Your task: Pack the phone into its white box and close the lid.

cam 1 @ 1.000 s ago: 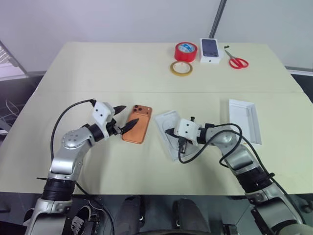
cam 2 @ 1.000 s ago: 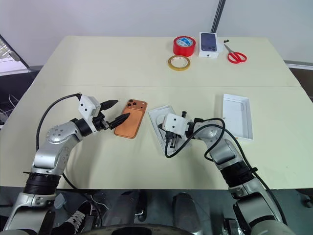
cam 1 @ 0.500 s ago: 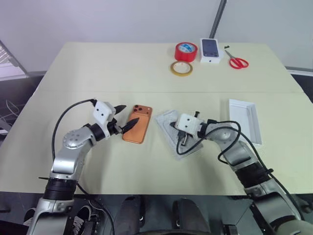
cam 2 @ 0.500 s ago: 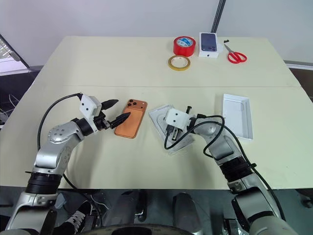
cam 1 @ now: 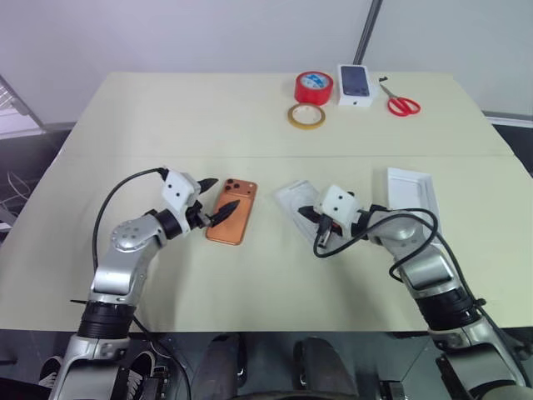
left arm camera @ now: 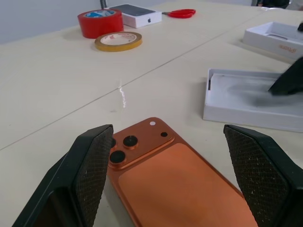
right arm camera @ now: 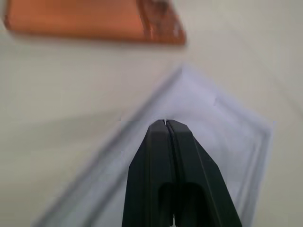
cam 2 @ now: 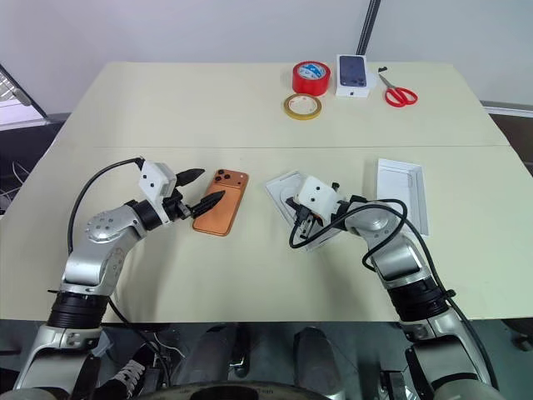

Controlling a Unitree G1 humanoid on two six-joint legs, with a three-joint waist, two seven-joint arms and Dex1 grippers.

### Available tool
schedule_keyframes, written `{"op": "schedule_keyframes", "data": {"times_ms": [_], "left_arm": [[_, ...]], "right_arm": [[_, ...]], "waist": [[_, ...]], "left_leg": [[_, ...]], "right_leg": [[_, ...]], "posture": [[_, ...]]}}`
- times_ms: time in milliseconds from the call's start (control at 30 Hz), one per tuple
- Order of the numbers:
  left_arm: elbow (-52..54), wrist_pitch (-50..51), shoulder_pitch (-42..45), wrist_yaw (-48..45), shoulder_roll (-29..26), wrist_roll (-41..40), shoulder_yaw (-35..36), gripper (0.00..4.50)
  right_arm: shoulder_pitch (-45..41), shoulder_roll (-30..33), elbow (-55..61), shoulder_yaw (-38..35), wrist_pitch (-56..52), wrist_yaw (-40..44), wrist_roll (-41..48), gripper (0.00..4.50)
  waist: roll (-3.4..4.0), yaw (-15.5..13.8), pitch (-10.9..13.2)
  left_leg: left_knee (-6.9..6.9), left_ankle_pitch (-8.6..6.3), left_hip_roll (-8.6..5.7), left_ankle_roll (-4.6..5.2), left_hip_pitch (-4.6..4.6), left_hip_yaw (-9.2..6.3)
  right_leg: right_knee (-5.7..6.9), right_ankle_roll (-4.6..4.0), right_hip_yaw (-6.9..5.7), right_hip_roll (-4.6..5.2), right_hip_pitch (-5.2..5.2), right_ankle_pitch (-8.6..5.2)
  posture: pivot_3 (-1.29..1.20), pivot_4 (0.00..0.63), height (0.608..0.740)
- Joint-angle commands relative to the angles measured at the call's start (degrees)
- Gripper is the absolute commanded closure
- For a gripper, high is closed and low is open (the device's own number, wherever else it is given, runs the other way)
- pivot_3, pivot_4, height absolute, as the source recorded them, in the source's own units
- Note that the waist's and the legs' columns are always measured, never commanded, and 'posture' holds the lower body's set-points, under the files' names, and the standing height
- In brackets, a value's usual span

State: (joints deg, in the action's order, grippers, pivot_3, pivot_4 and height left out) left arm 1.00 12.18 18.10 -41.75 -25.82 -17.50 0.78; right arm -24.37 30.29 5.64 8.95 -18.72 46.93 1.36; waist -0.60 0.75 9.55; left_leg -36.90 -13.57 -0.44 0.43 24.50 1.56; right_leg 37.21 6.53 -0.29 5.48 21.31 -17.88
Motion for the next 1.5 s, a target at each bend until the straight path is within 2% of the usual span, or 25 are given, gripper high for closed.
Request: {"op": "schedule_keyframes", "data": {"times_ms": [33,167,300,433,600,800,900,1133,1300,1400,1500], "left_arm": [[0.3,-1.0,1.1,-0.3,0.0,0.3,0.1,0.56],[0.2,-1.6,1.2,-0.3,0.1,0.5,0.3,0.56],[0.2,-1.5,0.9,-0.6,0.0,0.4,0.7,0.56],[0.0,-1.8,0.8,-0.9,-0.2,0.5,0.9,0.56],[-0.4,-2.2,1.4,-1.0,-0.1,1.0,0.5,0.56],[-1.2,-2.8,1.4,-1.3,-0.7,1.2,1.1,0.56],[-2.0,-2.6,1.8,-1.1,-1.1,1.2,1.6,0.56],[-3.4,0.8,2.6,-0.2,-2.9,0.7,2.8,0.56],[-6.7,14.4,5.2,-2.3,-5.3,-5.5,5.5,0.56],[-10.6,24.6,8.0,-4.9,-7.2,-9.3,6.1,0.56],[-15.1,32.4,10.8,-6.9,-8.4,-11.8,6.5,0.56]], "right_arm": [[-1.7,4.8,-2.1,-4.6,3.7,0.3,0.1,4.45],[-0.9,12.7,-9.1,-6.2,9.9,0.5,-3.2,4.45],[2.0,17.1,-12.0,-6.8,14.3,2.5,-3.2,4.45],[6.2,18.6,-10.2,-7.4,15.7,6.1,-0.5,4.45],[10.2,20.3,-7.8,-5.5,16.9,9.4,-1.9,4.45],[13.2,19.9,3.5,-6.1,7.7,15.2,6.5,4.45],[12.2,17.5,6.1,-6.3,4.6,14.5,9.6,4.45],[9.2,16.8,2.5,-5.8,7.4,12.3,6.4,4.45],[0.7,12.0,-1.4,-8.2,8.4,7.6,8.3,4.45],[-3.2,7.1,-0.5,-5.3,6.1,6.2,8.9,4.45],[-5.3,2.0,0.0,0.0,6.2,3.4,5.1,4.45]], "waist": [[0.0,-0.3,0.0],[-0.01,-1.1,0.0],[-0.01,-1.0,0.0],[-0.01,-0.9,0.0],[0.0,-1.0,0.0],[-0.01,-1.3,0.0],[-0.02,-1.3,0.0],[-0.02,-1.4,0.0],[-0.01,-0.8,0.0],[-0.01,-0.3,0.0],[-0.02,-0.2,0.0]], "left_leg": [[-0.02,0.0,-0.02,0.0,0.0,0.0],[-0.11,-0.04,-0.07,0.06,0.0,0.02],[-0.07,-0.03,-0.02,0.05,0.0,0.02],[-0.06,-0.03,0.02,0.06,0.0,0.02],[-0.11,-0.02,0.02,0.06,-0.01,0.02],[-0.13,-0.03,0.02,0.06,-0.01,0.01],[-0.14,-0.03,0.03,0.06,-0.01,0.0],[-0.13,-0.03,0.04,0.05,0.0,-0.02],[-0.11,-0.01,0.04,0.02,0.0,-0.01],[-0.06,0.0,0.09,-0.01,0.01,-0.02],[-0.08,0.02,0.09,-0.03,0.02,-0.02]], "right_leg": [[0.0,0.0,0.0,0.01,-0.01,0.0],[-0.05,-0.01,-0.01,0.07,-0.07,0.0],[-0.04,-0.01,0.0,0.03,-0.04,-0.01],[-0.04,-0.01,0.0,0.0,-0.05,0.0],[-0.01,0.0,-0.01,0.0,-0.08,0.0],[-0.02,0.0,-0.01,0.0,-0.11,-0.01],[-0.02,0.0,0.0,0.02,-0.1,-0.01],[-0.04,-0.02,0.0,0.04,-0.08,-0.01],[0.02,-0.01,0.01,0.01,-0.01,-0.01],[0.02,-0.01,-0.01,-0.08,0.02,0.0],[0.03,0.01,-0.03,-0.11,-0.02,-0.01]], "posture": [[0.0,0.15,0.728],[0.0,0.15,0.728],[0.0,0.15,0.728],[0.0,0.15,0.728],[0.0,0.15,0.728],[0.0,0.15,0.728],[0.0,0.15,0.728],[0.0,0.15,0.728],[0.0,0.15,0.728],[0.0,0.15,0.728],[0.0,0.15,0.728]]}}
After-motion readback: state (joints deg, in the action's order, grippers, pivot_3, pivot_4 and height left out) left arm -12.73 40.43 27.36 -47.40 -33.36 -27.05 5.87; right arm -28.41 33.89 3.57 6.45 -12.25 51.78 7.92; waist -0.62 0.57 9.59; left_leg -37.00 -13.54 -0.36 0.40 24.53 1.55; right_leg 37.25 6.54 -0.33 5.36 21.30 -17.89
